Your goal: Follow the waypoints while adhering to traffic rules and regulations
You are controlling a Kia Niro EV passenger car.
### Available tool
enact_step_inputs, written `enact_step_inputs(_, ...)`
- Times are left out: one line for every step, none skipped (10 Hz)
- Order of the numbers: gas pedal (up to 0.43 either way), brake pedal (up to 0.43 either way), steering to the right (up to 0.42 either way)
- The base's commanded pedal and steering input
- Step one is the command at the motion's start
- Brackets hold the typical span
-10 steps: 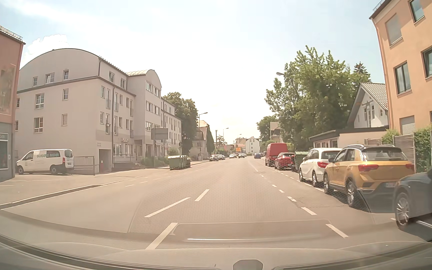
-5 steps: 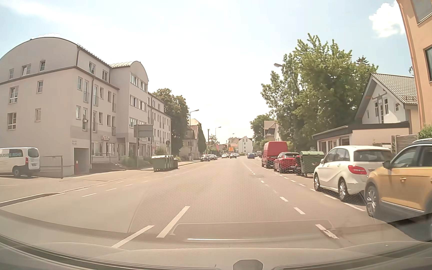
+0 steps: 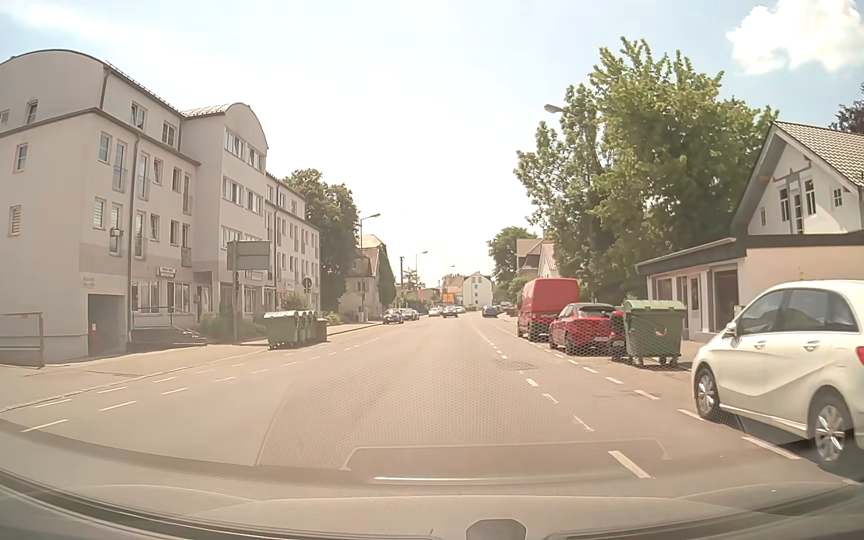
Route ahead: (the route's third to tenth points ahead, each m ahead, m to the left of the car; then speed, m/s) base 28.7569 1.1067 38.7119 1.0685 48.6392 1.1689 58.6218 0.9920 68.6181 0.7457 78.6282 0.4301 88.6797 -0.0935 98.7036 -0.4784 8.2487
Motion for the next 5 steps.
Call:
enact_step_inputs(0.189, 0.000, 0.011)
enact_step_inputs(0.189, 0.000, 0.011)
enact_step_inputs(0.189, 0.000, 0.010)
enact_step_inputs(0.189, 0.000, 0.007)
enact_step_inputs(0.189, 0.000, 0.006)
